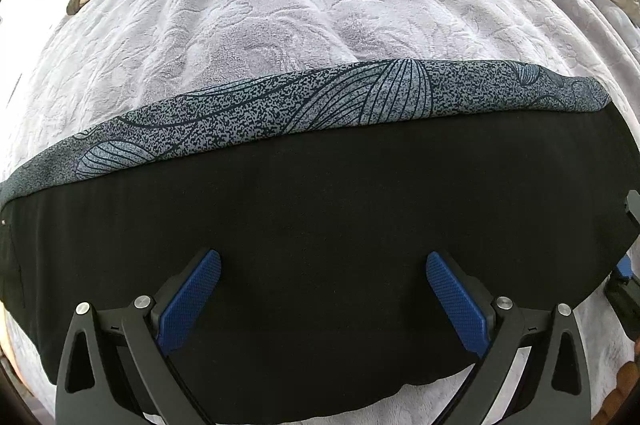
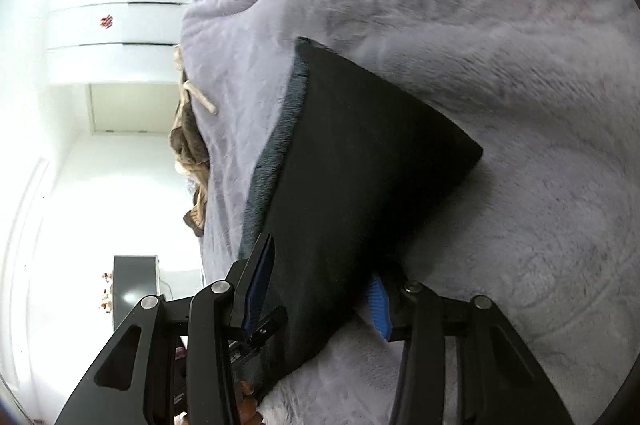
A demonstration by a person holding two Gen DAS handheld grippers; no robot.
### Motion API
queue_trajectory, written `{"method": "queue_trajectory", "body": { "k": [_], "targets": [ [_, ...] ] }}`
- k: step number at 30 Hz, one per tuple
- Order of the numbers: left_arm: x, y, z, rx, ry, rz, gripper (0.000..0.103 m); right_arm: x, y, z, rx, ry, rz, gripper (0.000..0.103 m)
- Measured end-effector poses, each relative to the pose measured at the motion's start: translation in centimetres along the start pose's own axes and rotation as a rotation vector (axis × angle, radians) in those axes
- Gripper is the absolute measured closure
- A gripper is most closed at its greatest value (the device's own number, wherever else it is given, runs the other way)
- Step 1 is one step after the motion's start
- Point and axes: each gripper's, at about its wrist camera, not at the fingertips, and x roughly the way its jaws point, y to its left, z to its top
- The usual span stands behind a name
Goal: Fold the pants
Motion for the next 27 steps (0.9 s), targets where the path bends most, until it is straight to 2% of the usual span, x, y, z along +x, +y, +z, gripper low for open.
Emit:
{"method": "queue_trajectory", "body": {
  "k": [7,13,14,15,16,17,18,21,22,25,27],
  "targets": [
    [-0.3,-0.2,-0.1,0.001,0.003,0.001,0.000,-1.3,-2.2,-0.8,0.047,-0.011,-0.037,0.057],
    [-0.2,-0.4,-0.1,0.008,-0.006,0.009,0.000,0.3,-1.8,0.4,0.092,-0.043,0.026,0.055],
    [-0.3,-0.5,-0.1,0.010,-0.006,0.009,0.000,0.7,-1.6,0.7,0.102,-0.044,0.037,0.060],
    [-0.4,-0.5,0.0,0.010,-0.003,0.007,0.000,1.0,-1.3,1.1,0.113,-0.046,0.041,0.070],
    [-0.6,-0.4,0.2,0.008,0.003,0.006,0.002,1.2,-0.9,1.3,0.121,-0.050,0.040,0.090],
    [-1.2,-0.3,0.5,-0.001,0.003,0.007,0.008,1.2,-0.4,1.5,0.116,-0.053,0.039,0.090],
    [-1.9,-0.1,0.7,-0.005,-0.011,0.006,0.020,1.0,0.4,1.5,0.093,-0.056,0.028,0.090],
    [-3.6,0.3,2.2,-0.014,-0.086,0.021,0.021,0.0,3.1,1.4,-0.012,-0.045,0.013,0.090],
    [-3.8,0.4,2.9,-0.019,-0.102,0.025,0.021,0.0,3.1,1.4,-0.012,-0.045,0.013,0.090],
    [-2.0,-0.1,5.4,-0.037,-0.078,0.033,0.021,-0.1,5.2,1.3,-0.095,-0.040,-0.002,0.090],
    [-0.2,-1.2,5.9,0.000,-0.071,0.050,0.021,-0.2,5.9,1.3,-0.122,-0.040,-0.003,0.090]
  ]
}}
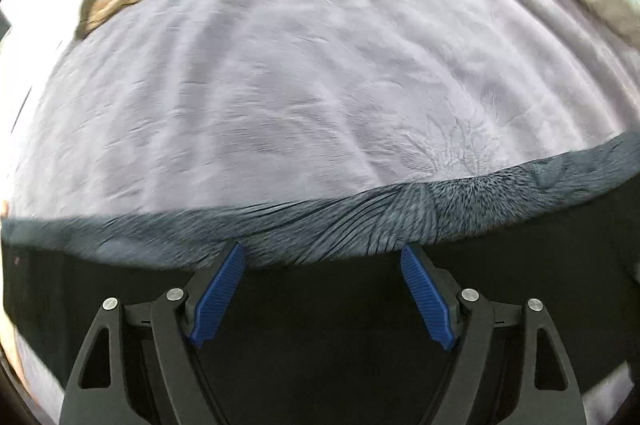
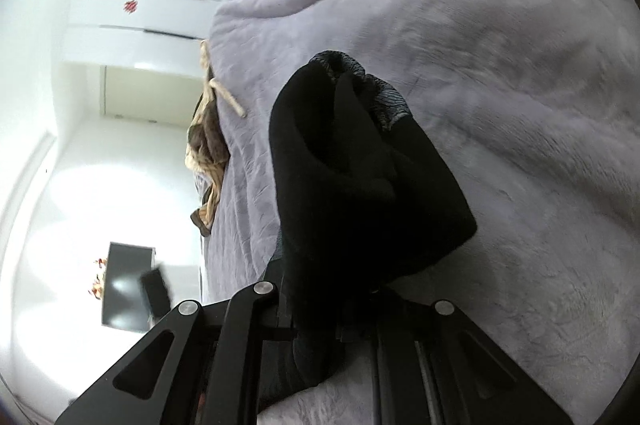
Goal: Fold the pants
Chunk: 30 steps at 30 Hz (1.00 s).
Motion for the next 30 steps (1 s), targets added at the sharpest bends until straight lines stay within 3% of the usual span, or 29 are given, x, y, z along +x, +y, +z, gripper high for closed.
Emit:
{"method": "queue_trajectory", "body": {
  "k": [2,4,8,10,18,25,30],
  "targets": [
    [1.8,-1.5,-0.4,0.074,-0.017,0.072,0.019,0.0,0.5,0.0,-0.023,0.008,0.004,0.090],
    [1.9,-1.8,-0.7,0.091,-0.034,0.086,0.019,0.7,1.2,-0.2,-0.063,0.029,-0.014,0.090],
    [-0.2,0.6,-0.7,0.041,-0.012,0.009,0.019,0.2,2.3,0.1,-0.091,0.013,-0.007,0.090],
    [-0.9,1.8,-1.1,0.032,-0.015,0.011,0.019,-0.1,3.0,0.0,-0.118,0.016,-0.020,0.090],
    [-3.7,9.8,-5.1,-0.015,-0.014,-0.026,0.019,-0.4,11.4,-2.9,-0.406,0.039,-0.139,0.090],
    [-4.8,17.9,-7.3,-0.036,-0.010,-0.025,0.019,4.6,19.9,-9.5,-0.654,0.065,-0.268,0.090],
    [-4.5,25.3,-9.0,-0.091,0.007,0.019,0.019,13.1,23.3,-18.0,-0.839,0.158,-0.418,0.090]
  ]
}}
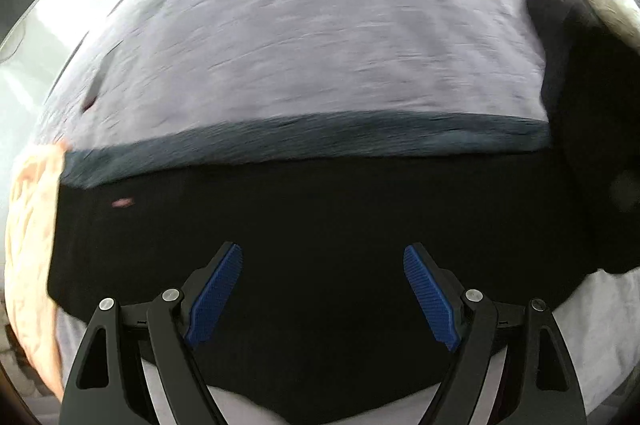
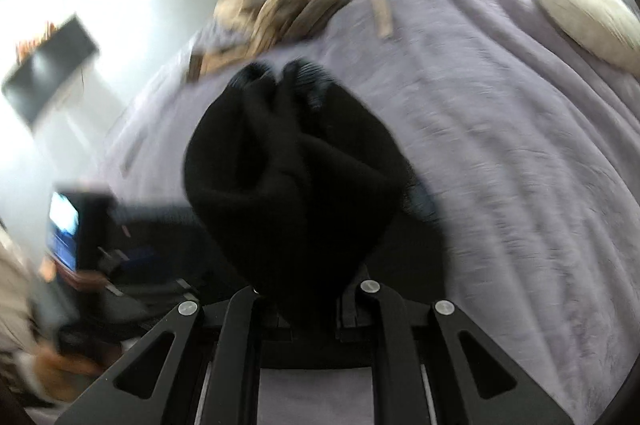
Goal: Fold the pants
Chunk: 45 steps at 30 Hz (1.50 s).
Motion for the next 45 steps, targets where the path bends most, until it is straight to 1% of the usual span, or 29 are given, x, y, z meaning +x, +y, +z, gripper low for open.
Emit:
{"method": "queue_trajectory", "body": {
  "k": [3,4,5,6,7,8,9,10,12,14,15,17,18,19,21,23,24,25,27,30,32,33,34,36,37,38,39,43,45],
  "targets": [
    [0.8,4.3,-0.6,-0.053,0.019,0.026,0.019,4.7,5.1,-2.4,-0.120,0.090,-0.084,0.088],
    [0.9,5.1,-0.8,-0.062,0.025,0.027,0.019,6.3,6.7,-3.0,-0.162,0.122,-0.124,0.084],
    [1.2,6.3,-1.0,-0.074,0.034,0.029,0.019,7.9,8.2,-3.9,-0.212,0.155,-0.183,0.078],
    [1.4,6.8,-1.1,-0.078,0.036,0.031,0.019,9.3,9.6,-4.7,-0.270,0.179,-0.255,0.076],
    [1.5,7.3,-1.2,-0.081,0.038,0.031,0.019,9.5,10.4,-5.3,-0.308,0.183,-0.301,0.069],
    [1.6,7.8,-1.3,-0.084,0.036,0.030,0.019,9.7,11.4,-6.3,-0.364,0.181,-0.358,0.059],
    [1.6,8.1,-1.3,-0.088,0.035,0.027,0.019,9.6,12.3,-7.1,-0.415,0.179,-0.394,0.056],
    [1.6,8.5,-1.3,-0.093,0.033,0.022,0.019,9.4,13.3,-7.3,-0.462,0.175,-0.405,0.053],
    [1.4,9.0,-1.2,-0.107,0.028,0.010,0.019,7.9,15.2,-7.9,-0.555,0.148,-0.391,0.053],
    [1.1,9.2,-1.0,-0.114,0.022,-0.008,0.019,5.8,16.1,-8.6,-0.599,0.129,-0.348,0.053],
    [1.0,9.2,-0.9,-0.113,0.020,-0.019,0.019,5.3,16.0,-8.3,-0.588,0.132,-0.321,0.053],
    [0.4,8.8,-0.7,-0.100,0.012,-0.056,0.019,3.2,14.0,-7.6,-0.457,0.152,-0.216,0.053],
    [0.2,8.4,-0.5,-0.090,0.012,-0.082,0.019,2.1,11.1,-6.7,-0.292,0.170,-0.110,0.053],
    [0.0,7.8,-0.3,-0.082,0.018,-0.115,0.019,1.4,9.5,-6.7,-0.188,0.181,-0.052,0.053],
    [0.0,6.0,0.2,-0.069,0.040,-0.217,0.019,0.7,3.2,-6.5,0.154,0.212,0.106,0.052],
    [0.0,4.2,0.4,-0.057,0.059,-0.295,0.019,0.8,-1.1,-7.3,0.399,0.231,0.191,0.052],
    [0.2,3.2,0.6,-0.049,0.072,-0.328,0.019,1.2,-4.3,-8.3,0.567,0.232,0.273,0.052],
    [0.3,2.1,0.7,-0.041,0.083,-0.348,0.019,1.2,-4.3,-8.3,0.567,0.232,0.273,0.052],
    [0.7,0.6,0.9,-0.017,0.097,-0.369,0.019,1.7,-6.3,-9.2,0.683,0.213,0.356,0.052],
    [1.7,-1.4,2.2,0.026,0.112,-0.371,0.019,3.0,-8.0,-10.1,0.801,0.209,0.415,0.052],
    [2.2,-2.4,1.9,0.042,0.134,-0.375,0.019,3.5,-8.3,-10.6,0.853,0.209,0.461,0.053],
    [2.6,-2.8,1.8,0.053,0.144,-0.372,0.025,4.2,-8.5,-10.9,0.882,0.217,0.478,0.053],
    [2.9,-3.2,1.6,0.066,0.157,-0.368,0.039,4.8,-8.7,-11.3,0.918,0.224,0.494,0.053],
    [3.7,-3.5,1.2,0.072,0.189,-0.378,0.051,5.4,-8.8,-11.2,0.955,0.222,0.513,0.065],
    [3.8,-3.6,1.1,0.072,0.182,-0.373,0.052,5.9,-8.7,-11.3,0.975,0.221,0.520,0.079],
    [3.6,-3.8,1.1,0.078,0.171,-0.367,0.055,6.4,-8.8,-11.1,0.991,0.224,0.515,0.097],
    [3.3,-3.9,1.1,0.086,0.160,-0.359,0.062,6.8,-8.9,-10.7,0.994,0.230,0.502,0.097],
    [-0.2,-3.0,0.3,0.098,0.083,-0.355,0.063,5.6,-8.3,-9.2,0.921,0.205,0.513,0.098],
    [-0.7,-2.4,-0.2,0.099,0.066,-0.330,0.063,4.4,-7.8,-8.7,0.877,0.203,0.520,0.098]
  ]
}}
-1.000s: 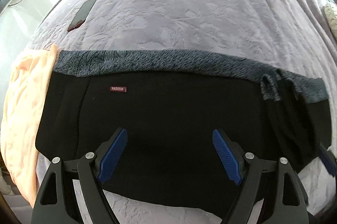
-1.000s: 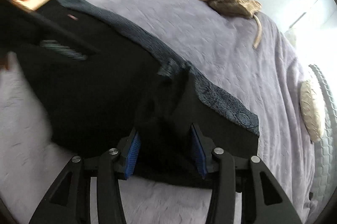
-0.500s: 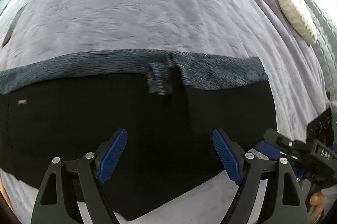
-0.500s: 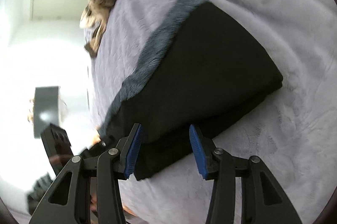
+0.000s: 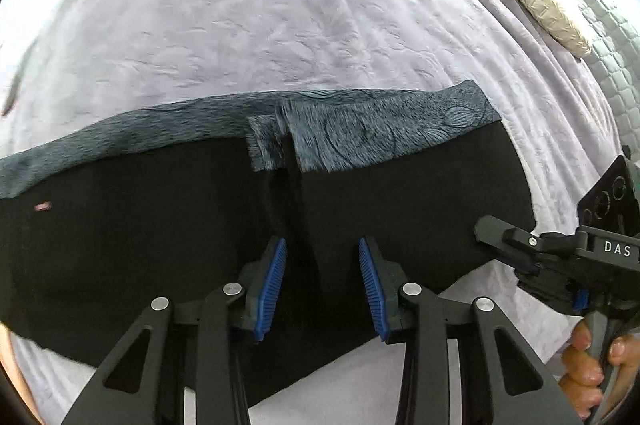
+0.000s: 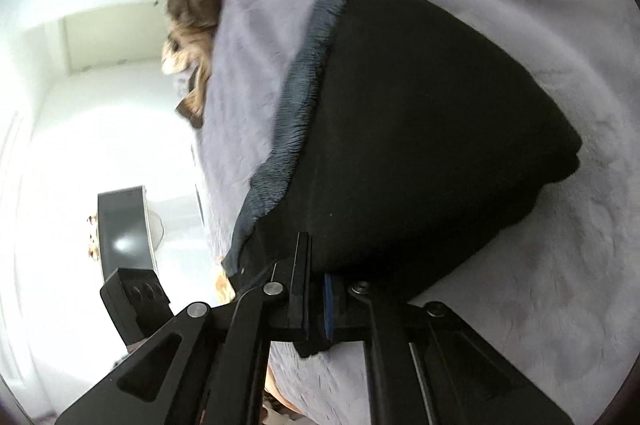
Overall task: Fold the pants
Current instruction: 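Carry the trouser end with the right tool onto the patterned waistband, then open the right tool and release the trouser end on the waistband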
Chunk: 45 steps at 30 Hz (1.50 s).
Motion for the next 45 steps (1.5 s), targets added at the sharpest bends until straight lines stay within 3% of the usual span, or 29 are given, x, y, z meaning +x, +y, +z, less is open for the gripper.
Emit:
{"method": "queue_trajectory", "body": {
  "k": [4,7,10,12,13,14,16,19,21,22,23,25,29,32,35,38,40,45],
  "targets": [
    [2.6,0.9,-1.6,-0.038,0.063,0.045,0.063,0.7,-1.2,-1.0,0.006,0.040,-0.064,0.098],
    [3.2,1.1,-2.0,-0.062,0.043,0.045,0.063,2.3,-3.2,-0.7,0.051,0.053,-0.094,0.098],
    [2.7,0.7,-1.9,-0.048,0.026,0.070,0.058,2.9,-2.9,-0.3,0.011,0.075,-0.114,0.096],
    [2.2,0.4,-1.7,-0.041,0.018,0.072,0.053,2.7,-1.3,0.0,-0.058,0.134,-0.121,0.083],
    [1.8,0.5,-1.6,-0.041,0.017,0.080,0.045,2.5,-0.4,0.1,-0.101,0.179,-0.120,0.066],
    [1.3,0.5,-1.4,-0.040,0.011,0.086,0.044,2.0,0.8,0.1,-0.155,0.220,-0.110,0.059],
    [0.1,0.7,-1.0,-0.033,-0.009,0.094,0.044,0.3,3.3,0.4,-0.271,0.239,-0.073,0.059],
    [-1.3,0.5,0.2,-0.027,-0.038,0.110,0.044,-2.7,6.2,2.5,-0.407,0.174,-0.046,0.059],
    [-1.4,-0.3,1.4,-0.017,-0.047,0.109,0.044,-4.4,6.5,5.0,-0.448,0.063,-0.129,0.059],
    [-1.2,-0.5,2.2,-0.013,-0.051,0.109,0.044,-4.7,6.4,6.3,-0.459,0.009,-0.210,0.059],
    [-0.9,-1.0,2.9,-0.006,-0.055,0.108,0.044,-4.6,5.9,7.8,-0.462,-0.023,-0.285,0.059],
    [0.5,-2.4,4.5,0.010,-0.058,0.107,0.044,-3.9,4.5,10.3,-0.440,-0.034,-0.327,0.059],
    [2.5,-4.1,5.5,0.041,-0.046,0.093,0.044,-2.3,2.3,12.7,-0.380,-0.001,-0.250,0.059],
    [4.6,-4.3,5.5,0.051,-0.023,0.142,0.044,-0.5,0.6,13.9,-0.320,0.068,-0.189,0.058],
    [5.3,-3.7,5.0,0.055,-0.011,0.162,0.044,0.0,-0.5,14.3,-0.217,0.102,-0.156,0.063],
    [5.4,-3.6,4.1,0.080,-0.008,0.195,0.044,-0.5,1.3,12.8,-0.310,0.119,-0.164,0.064],
    [6.0,-3.3,3.6,0.061,0.018,0.217,0.030,-0.3,2.3,12.2,-0.363,0.121,-0.215,0.064],
    [6.3,-1.8,2.6,-0.012,0.035,0.192,0.026,2.8,3.8,11.5,-0.527,0.093,-0.508,0.060]
  ]
}}
